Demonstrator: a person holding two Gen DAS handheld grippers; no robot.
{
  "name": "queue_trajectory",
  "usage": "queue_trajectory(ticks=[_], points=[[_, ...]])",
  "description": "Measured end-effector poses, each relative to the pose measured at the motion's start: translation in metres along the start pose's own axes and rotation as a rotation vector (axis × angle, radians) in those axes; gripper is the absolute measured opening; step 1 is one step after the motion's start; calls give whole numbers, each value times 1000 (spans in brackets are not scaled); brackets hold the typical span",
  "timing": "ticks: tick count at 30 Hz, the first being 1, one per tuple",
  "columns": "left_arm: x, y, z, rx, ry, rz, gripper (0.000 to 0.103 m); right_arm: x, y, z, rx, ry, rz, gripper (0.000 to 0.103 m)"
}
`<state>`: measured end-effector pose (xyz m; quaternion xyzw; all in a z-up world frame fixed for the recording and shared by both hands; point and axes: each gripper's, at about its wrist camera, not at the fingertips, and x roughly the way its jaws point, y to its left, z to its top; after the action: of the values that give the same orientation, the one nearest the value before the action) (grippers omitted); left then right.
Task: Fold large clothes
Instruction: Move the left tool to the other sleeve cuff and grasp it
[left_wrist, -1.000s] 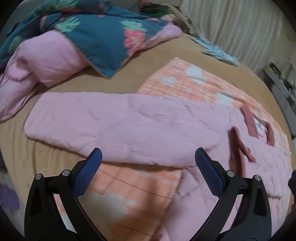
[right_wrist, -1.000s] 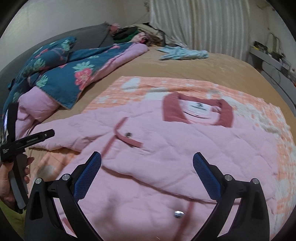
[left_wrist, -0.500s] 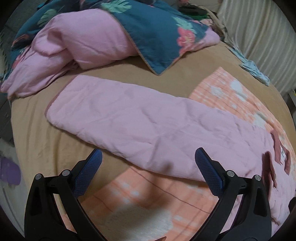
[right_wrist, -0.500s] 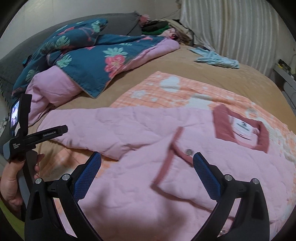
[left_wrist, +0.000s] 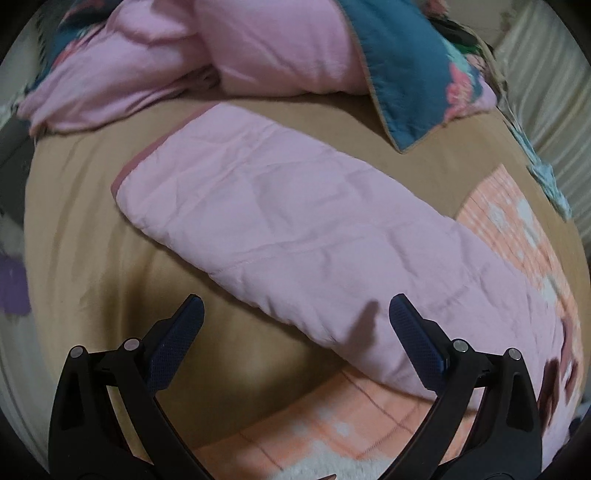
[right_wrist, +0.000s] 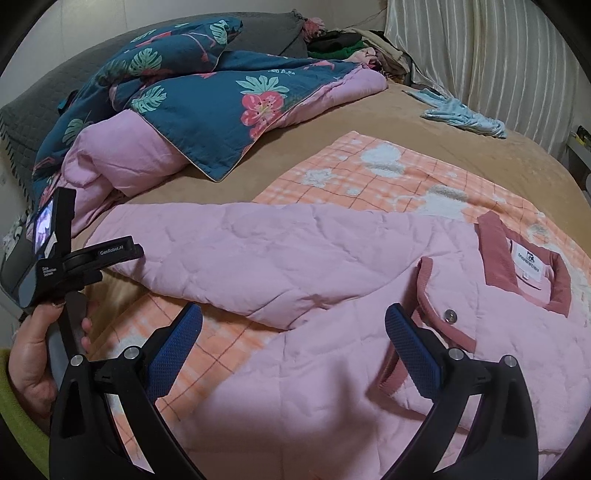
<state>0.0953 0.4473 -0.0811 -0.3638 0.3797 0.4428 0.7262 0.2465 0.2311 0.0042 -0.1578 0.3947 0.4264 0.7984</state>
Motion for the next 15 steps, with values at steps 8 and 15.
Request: queue_trajectory(ticks=[8,15], points=[[29,23,12,-168,13,-77,94,7,-12,-3,28,7,-10,99],[30,41,22,-254,-39,-93,73,-1,-40,-13,93,4,-24,99]])
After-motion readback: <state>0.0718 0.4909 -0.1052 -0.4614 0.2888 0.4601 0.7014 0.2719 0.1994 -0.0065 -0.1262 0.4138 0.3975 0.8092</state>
